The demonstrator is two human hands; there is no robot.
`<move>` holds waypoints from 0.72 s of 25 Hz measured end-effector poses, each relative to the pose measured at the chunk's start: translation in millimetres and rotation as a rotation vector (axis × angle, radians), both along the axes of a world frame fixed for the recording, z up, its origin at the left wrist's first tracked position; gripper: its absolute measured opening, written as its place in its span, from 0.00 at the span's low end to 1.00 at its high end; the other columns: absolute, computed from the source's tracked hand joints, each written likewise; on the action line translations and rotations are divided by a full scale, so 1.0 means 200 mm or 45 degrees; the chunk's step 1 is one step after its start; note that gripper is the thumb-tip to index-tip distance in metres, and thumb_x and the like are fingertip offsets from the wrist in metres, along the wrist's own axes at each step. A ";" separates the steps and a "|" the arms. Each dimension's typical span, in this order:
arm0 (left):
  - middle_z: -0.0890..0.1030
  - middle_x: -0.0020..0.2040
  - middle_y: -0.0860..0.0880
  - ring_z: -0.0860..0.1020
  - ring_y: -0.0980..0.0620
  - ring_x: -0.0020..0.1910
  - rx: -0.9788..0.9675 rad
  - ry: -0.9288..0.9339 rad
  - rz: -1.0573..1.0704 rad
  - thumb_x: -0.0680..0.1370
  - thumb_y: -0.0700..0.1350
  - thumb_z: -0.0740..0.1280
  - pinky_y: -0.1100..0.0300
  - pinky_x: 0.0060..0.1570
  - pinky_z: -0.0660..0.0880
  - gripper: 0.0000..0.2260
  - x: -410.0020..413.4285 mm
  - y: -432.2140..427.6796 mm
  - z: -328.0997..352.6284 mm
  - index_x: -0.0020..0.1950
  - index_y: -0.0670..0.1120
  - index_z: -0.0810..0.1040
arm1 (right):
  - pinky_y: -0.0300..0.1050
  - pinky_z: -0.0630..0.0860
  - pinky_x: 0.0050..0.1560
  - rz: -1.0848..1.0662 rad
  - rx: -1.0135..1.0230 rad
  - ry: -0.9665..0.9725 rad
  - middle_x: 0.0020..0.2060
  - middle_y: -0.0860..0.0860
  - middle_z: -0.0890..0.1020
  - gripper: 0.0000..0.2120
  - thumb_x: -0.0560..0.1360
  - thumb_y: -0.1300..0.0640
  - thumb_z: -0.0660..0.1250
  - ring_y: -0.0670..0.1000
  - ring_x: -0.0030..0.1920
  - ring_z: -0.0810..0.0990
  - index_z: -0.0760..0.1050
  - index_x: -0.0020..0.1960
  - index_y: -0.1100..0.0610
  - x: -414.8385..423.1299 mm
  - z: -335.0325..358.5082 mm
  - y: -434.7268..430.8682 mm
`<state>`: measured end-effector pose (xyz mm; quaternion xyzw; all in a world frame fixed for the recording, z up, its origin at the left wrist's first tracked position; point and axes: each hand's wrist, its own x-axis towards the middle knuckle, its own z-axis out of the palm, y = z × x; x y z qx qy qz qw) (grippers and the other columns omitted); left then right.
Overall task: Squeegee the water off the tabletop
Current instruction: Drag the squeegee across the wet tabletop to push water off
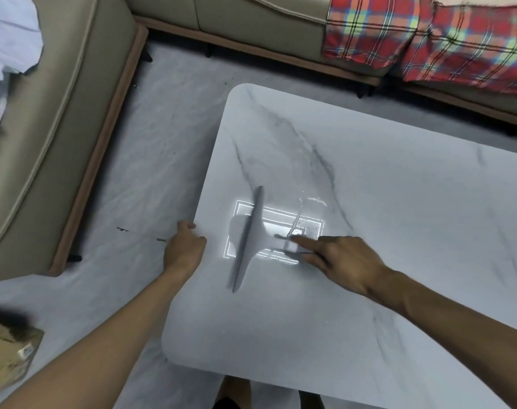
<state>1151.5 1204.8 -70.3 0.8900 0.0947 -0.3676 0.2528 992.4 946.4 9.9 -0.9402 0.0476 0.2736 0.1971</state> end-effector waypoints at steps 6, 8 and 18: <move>0.75 0.59 0.41 0.74 0.46 0.46 -0.013 -0.026 0.019 0.76 0.36 0.59 0.59 0.42 0.70 0.20 -0.07 0.16 0.00 0.67 0.45 0.65 | 0.45 0.65 0.42 0.381 0.096 -0.062 0.55 0.48 0.80 0.18 0.82 0.44 0.50 0.57 0.52 0.79 0.62 0.72 0.37 0.14 -0.18 0.45; 0.76 0.54 0.42 0.74 0.47 0.41 -0.012 0.059 -0.040 0.76 0.36 0.59 0.59 0.38 0.70 0.20 -0.11 0.15 -0.01 0.67 0.46 0.65 | 0.46 0.69 0.43 0.329 0.081 -0.063 0.54 0.48 0.80 0.18 0.82 0.43 0.49 0.57 0.51 0.79 0.59 0.72 0.34 0.07 -0.21 0.37; 0.78 0.54 0.40 0.76 0.43 0.44 0.016 0.040 -0.122 0.74 0.36 0.61 0.57 0.43 0.71 0.19 -0.19 0.16 0.02 0.65 0.46 0.67 | 0.48 0.77 0.43 0.003 -0.181 0.082 0.41 0.44 0.77 0.21 0.81 0.41 0.45 0.54 0.43 0.81 0.46 0.72 0.28 -0.40 0.03 -0.16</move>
